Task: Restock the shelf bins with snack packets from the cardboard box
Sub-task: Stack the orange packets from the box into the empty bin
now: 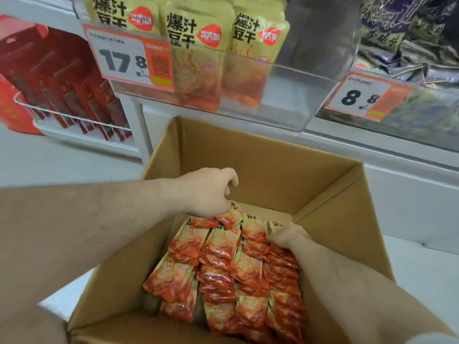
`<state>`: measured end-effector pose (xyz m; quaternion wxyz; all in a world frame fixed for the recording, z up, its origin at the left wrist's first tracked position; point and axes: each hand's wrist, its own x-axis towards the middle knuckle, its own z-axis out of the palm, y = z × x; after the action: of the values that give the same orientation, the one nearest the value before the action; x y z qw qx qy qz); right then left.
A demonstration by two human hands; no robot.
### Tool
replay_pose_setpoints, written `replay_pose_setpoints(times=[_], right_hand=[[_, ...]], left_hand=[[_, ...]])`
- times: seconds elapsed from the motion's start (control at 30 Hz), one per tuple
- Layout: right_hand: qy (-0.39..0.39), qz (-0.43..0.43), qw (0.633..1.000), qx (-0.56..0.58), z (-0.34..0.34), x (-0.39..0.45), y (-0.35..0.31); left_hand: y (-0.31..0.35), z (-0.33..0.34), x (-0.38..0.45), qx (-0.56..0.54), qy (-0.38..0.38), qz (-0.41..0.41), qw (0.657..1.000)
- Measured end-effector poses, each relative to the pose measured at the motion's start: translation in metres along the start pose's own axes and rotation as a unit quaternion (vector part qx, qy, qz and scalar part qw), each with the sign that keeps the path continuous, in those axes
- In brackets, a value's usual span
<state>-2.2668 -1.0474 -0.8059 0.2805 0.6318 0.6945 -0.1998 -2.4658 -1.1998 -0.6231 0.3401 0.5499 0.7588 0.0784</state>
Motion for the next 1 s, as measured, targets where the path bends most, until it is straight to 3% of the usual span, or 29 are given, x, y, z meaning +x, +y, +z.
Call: replay_pose_setpoints(times=[0.23, 0.37, 0.43, 0.5, 0.6, 0.63, 0.7, 0.77, 0.83, 0.93, 1.0], right_hand=[[0.105, -0.007, 0.994, -0.006, 0.010, 0.005, 0.005], [0.266, -0.135, 0.954, -0.041, -0.029, -0.021, -0.003], [0.344, -0.224, 0.912, 0.007, -0.046, -0.043, -0.014], [0.394, -0.318, 0.859, 0.073, -0.057, -0.075, -0.030], [0.464, -0.471, 0.738, 0.132, -0.061, -0.127, -0.050], [0.466, -0.525, 0.698, 0.142, -0.060, -0.140, -0.055], [0.422, -0.615, 0.648, 0.155, -0.059, -0.154, -0.058], [0.360, -0.626, 0.666, 0.186, -0.061, -0.152, -0.055], [0.335, -0.515, 0.758, 0.220, -0.066, -0.129, -0.048], [0.242, -0.261, 0.918, 0.176, -0.061, -0.066, -0.029], [0.158, -0.161, 0.966, 0.126, -0.044, -0.032, -0.019]], left_hand=[[-0.008, 0.009, 0.004, -0.040, -0.055, -0.041, 0.997], [-0.006, 0.008, 0.002, -0.188, -0.059, -0.116, 0.973], [0.001, 0.006, 0.000, -0.321, -0.080, -0.181, 0.926], [0.005, 0.004, 0.001, -0.449, -0.097, -0.232, 0.857], [0.010, 0.002, 0.004, -0.586, -0.085, -0.258, 0.763], [0.011, 0.002, 0.004, -0.605, -0.070, -0.252, 0.752], [0.009, 0.005, 0.008, -0.594, -0.013, -0.246, 0.766], [0.004, 0.006, 0.010, -0.562, 0.035, -0.247, 0.788], [-0.002, 0.006, 0.009, -0.546, 0.046, -0.241, 0.801], [-0.007, 0.005, 0.006, -0.503, 0.024, -0.228, 0.833], [-0.013, 0.006, 0.007, -0.472, 0.017, -0.222, 0.853]])
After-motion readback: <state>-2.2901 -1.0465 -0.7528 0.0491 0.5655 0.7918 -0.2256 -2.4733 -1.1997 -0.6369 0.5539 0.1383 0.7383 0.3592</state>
